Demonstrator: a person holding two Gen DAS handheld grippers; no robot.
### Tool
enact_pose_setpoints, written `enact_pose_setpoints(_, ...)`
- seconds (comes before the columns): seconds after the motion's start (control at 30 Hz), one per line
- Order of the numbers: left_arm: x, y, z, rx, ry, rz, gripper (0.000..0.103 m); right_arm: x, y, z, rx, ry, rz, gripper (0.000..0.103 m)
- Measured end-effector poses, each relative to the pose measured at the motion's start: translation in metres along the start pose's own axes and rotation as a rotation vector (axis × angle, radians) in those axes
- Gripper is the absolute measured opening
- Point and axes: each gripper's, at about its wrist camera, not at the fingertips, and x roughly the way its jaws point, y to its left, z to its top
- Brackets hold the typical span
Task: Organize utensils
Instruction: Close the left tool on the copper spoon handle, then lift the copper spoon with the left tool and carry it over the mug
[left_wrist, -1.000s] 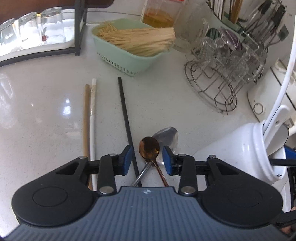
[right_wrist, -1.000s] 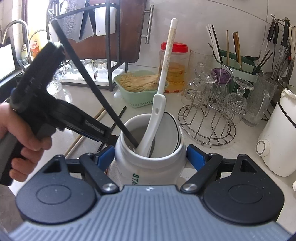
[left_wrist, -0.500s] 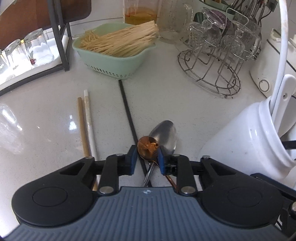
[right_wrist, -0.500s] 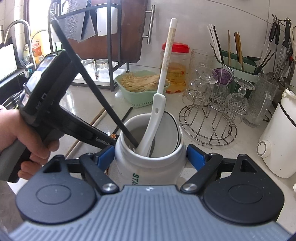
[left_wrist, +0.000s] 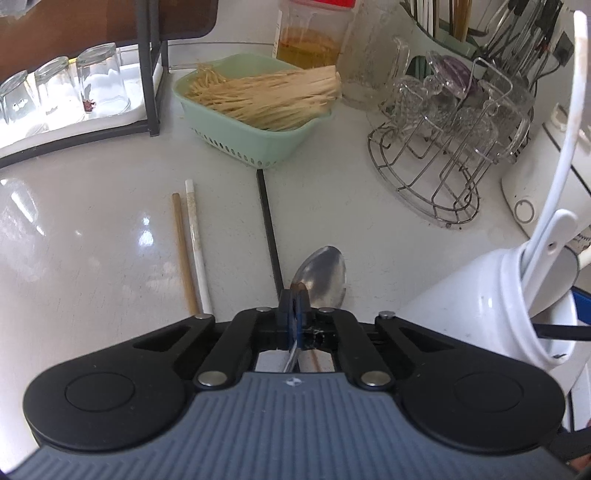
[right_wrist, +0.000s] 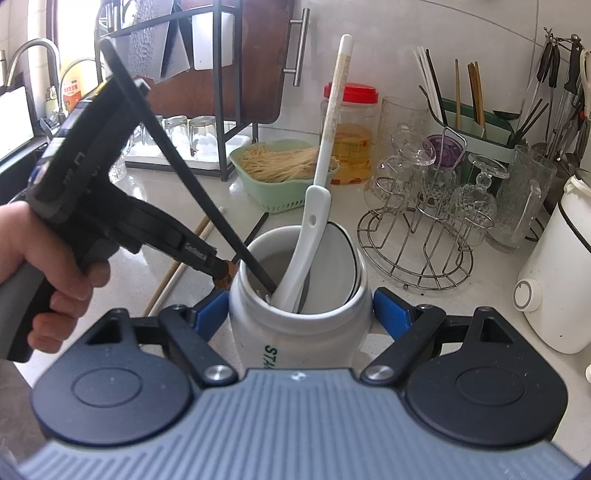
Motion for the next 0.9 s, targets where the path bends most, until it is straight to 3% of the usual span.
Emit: enact_pose_setpoints(0.9,-0.076,-0.003,-0.001,-0.083,-0.110,-0.004,0.002,0.006,0.001,0.010,-0.020,0.081,-0.004,0.088)
